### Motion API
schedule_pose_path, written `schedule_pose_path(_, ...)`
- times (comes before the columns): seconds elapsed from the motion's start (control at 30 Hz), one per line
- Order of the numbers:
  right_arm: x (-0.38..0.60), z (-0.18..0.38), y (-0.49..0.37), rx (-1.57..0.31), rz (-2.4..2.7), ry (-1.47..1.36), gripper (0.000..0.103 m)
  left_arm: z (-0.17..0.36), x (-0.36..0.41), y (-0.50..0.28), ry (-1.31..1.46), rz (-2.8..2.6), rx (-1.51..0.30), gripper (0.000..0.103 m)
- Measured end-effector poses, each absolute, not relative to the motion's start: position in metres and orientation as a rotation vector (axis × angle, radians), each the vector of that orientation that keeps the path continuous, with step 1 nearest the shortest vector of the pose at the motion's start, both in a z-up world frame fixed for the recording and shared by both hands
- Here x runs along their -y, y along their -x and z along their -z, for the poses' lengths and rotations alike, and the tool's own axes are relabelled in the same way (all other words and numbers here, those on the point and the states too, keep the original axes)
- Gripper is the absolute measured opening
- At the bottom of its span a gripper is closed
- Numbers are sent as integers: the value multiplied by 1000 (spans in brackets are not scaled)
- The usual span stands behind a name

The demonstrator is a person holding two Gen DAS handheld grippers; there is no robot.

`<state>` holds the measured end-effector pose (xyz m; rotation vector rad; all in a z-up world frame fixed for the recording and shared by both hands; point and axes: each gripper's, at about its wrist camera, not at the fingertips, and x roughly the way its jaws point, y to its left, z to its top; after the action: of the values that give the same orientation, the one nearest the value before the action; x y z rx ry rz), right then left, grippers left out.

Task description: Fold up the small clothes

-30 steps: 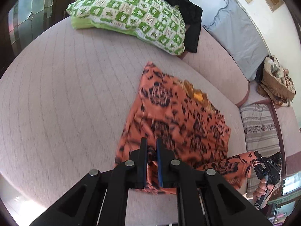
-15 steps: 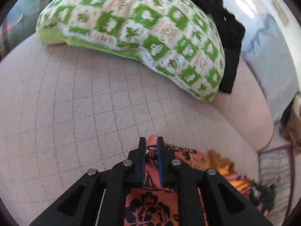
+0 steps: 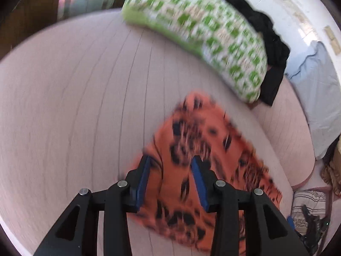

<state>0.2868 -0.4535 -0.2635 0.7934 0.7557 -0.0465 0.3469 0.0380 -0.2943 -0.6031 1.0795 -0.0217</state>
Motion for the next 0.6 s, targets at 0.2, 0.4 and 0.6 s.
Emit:
schedule_pose_path(0.2, 308, 297, -346, -1004, -134, -598, 55, 303, -8, -337, 405, -6, -1065, 42)
schedule_pose_path(0.4, 261, 331, -423, -1109, -18, -428, 52, 310, 4, -377, 250, -8, -1048, 42)
schedule_pose_path(0.6, 279, 320, -469, -1048, 118, -443, 50, 302, -19, -399, 387, 23, -1063, 42)
